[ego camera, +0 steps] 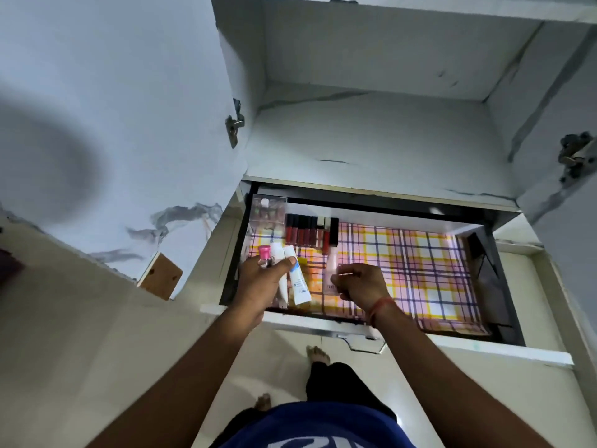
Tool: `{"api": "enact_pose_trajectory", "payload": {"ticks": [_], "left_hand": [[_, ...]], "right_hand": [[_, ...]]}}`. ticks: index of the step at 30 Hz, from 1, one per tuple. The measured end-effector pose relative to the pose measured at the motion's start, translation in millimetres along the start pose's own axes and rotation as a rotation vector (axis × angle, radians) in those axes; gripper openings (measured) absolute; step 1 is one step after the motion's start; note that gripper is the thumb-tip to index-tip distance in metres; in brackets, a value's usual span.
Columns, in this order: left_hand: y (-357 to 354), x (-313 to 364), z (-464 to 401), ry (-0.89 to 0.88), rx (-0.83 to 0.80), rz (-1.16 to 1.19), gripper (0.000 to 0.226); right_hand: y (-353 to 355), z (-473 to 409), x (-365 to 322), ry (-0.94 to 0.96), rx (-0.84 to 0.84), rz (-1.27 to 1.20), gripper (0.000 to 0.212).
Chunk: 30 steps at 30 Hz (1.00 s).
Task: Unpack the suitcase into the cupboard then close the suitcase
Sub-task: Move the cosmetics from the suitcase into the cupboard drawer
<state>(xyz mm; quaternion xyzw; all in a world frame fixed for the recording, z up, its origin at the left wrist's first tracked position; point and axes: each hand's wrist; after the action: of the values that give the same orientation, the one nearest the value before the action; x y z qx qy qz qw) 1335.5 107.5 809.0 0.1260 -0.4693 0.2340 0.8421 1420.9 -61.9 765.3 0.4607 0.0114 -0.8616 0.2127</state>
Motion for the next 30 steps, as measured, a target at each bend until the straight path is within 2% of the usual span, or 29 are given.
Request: {"api": "enact_pose_trajectory", "payload": {"ticks": [4, 6, 9, 11, 14, 19, 25, 30], "left_hand": [[-22.3, -1.8, -29.4, 0.073, 0.062, 0.034, 0.008], [-27.8, -4.0, -40.5, 0.101, 0.085, 0.039, 0.008], [-31.5, -7.9, -53.5, 0.125, 0.114, 0.027, 0.007], [-31.4, -9.4, -58.5, 0.145, 0.123, 0.033, 0.008], [-29.1, -10.3, -69.4, 0.167, 0.118, 0.045, 0.009], [-22.6, -8.5, -80.4, 0.168, 0.075, 0.030, 0.014], [-22.2, -6.5, -86.0, 0.152, 0.022, -0.045, 0.010], [-25.1, -10.1, -87.5, 0.160, -0.011, -0.091, 0.023]], "right_hand": [[-4.3, -56.8, 14.7, -0.131, -0.080, 0.284, 0.016], [-5.9, -74.5, 23.7, -0.156, -0.153, 0.445, 0.003], [-6.7, -89.2, 33.6, -0.193, -0.273, 0.631, 0.023], [-9.1, -93.0, 35.9, -0.205, -0.313, 0.729, 0.028], [-18.5, -99.1, 39.3, -0.215, -0.347, 0.762, 0.027], [-31.4, -100.8, 47.8, -0.215, -0.222, 0.750, 0.004], [-33.5, -101.8, 51.7, -0.203, -0.219, 0.762, 0.006], [-32.4, -103.9, 55.3, -0.185, -0.271, 0.801, 0.013]]}}
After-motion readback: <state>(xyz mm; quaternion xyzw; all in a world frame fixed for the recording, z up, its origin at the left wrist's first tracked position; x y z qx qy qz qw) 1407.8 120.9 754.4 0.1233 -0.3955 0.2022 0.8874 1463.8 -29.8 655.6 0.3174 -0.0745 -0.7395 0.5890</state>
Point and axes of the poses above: each hand's wrist, its own z-axis away from the middle knuckle, its own y-axis out of the back of the hand, x = y × z, and after that the axes turned 5 degrees about -x, right-handed
